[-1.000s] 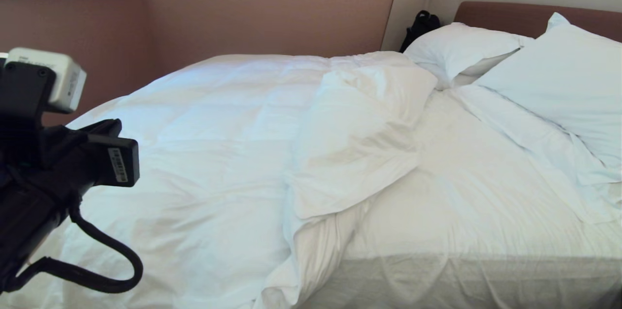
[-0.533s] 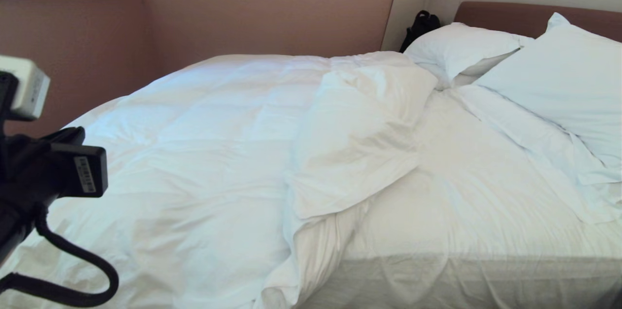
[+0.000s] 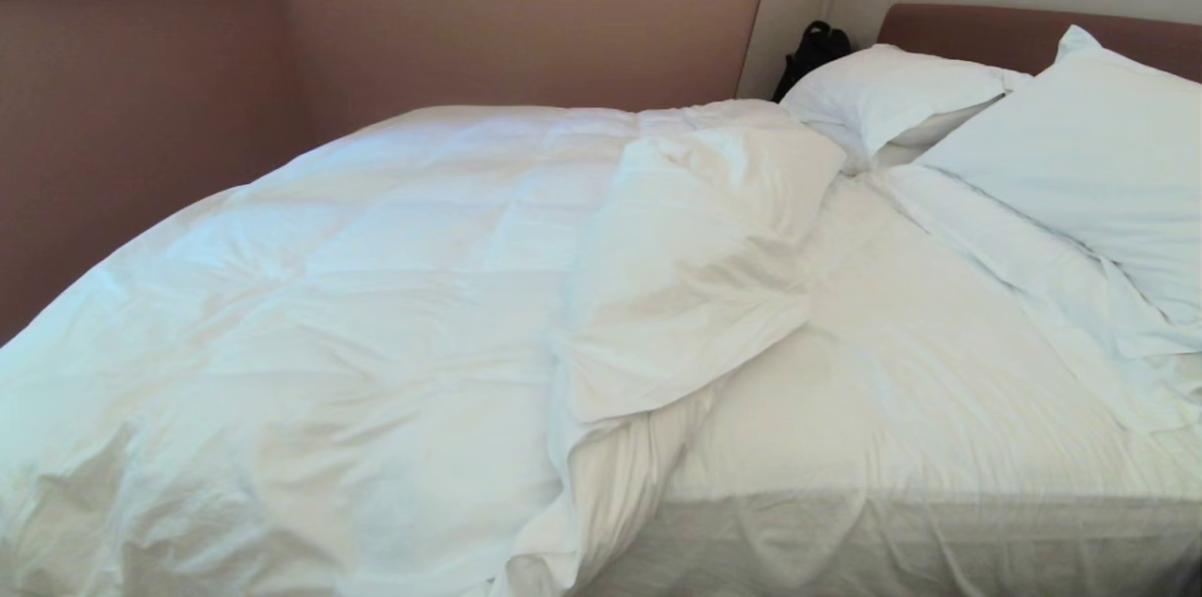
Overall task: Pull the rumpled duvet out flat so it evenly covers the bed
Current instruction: Flatten the corners of the folded blanket
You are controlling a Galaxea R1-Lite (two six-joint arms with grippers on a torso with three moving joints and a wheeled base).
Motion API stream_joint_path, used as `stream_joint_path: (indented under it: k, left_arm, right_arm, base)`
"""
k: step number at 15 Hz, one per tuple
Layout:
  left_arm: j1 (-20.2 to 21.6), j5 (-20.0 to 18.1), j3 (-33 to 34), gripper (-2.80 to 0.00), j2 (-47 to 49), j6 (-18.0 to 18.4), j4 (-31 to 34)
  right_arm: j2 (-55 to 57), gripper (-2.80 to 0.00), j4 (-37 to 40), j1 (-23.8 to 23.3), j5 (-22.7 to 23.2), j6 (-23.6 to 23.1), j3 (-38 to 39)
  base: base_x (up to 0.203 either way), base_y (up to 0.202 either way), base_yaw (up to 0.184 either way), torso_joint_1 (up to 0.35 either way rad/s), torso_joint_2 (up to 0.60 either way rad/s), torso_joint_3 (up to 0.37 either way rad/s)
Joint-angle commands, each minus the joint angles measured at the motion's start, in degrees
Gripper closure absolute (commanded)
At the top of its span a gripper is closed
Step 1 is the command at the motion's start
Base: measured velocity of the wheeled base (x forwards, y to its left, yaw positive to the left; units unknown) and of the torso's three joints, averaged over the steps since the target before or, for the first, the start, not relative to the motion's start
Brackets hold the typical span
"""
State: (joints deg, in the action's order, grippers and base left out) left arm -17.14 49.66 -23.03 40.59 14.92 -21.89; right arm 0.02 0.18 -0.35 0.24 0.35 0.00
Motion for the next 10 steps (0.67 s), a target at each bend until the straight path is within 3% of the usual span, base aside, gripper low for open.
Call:
stream_joint_path:
  k: [1, 6, 10]
  left_arm:
    - [7.42, 0.17, 1.53, 0.00, -11.56, 0.13, 2.35]
    - [15.83, -1.72, 8.23, 0.00, -23.95, -0.19, 3.44]
    - [17.92, -7.58, 13.89, 0.00, -33.27, -1.00, 3.59]
  right_arm:
    - [0.03, 0.00, 0.00, 0.00, 0.02, 0.00, 0.00]
    - [-0.02, 0.00, 0.00, 0.00, 0.02, 0.00, 0.00]
    - [-0.02, 0.00, -0.01, 0.00, 0.02, 0.00, 0.00]
  base:
    - [0.000, 0.000, 0.000, 0.000, 0.00, 0.000]
    - [0.000, 0.000, 0.000, 0.000, 0.00, 0.000]
    - [0.000, 0.000, 0.000, 0.000, 0.00, 0.000]
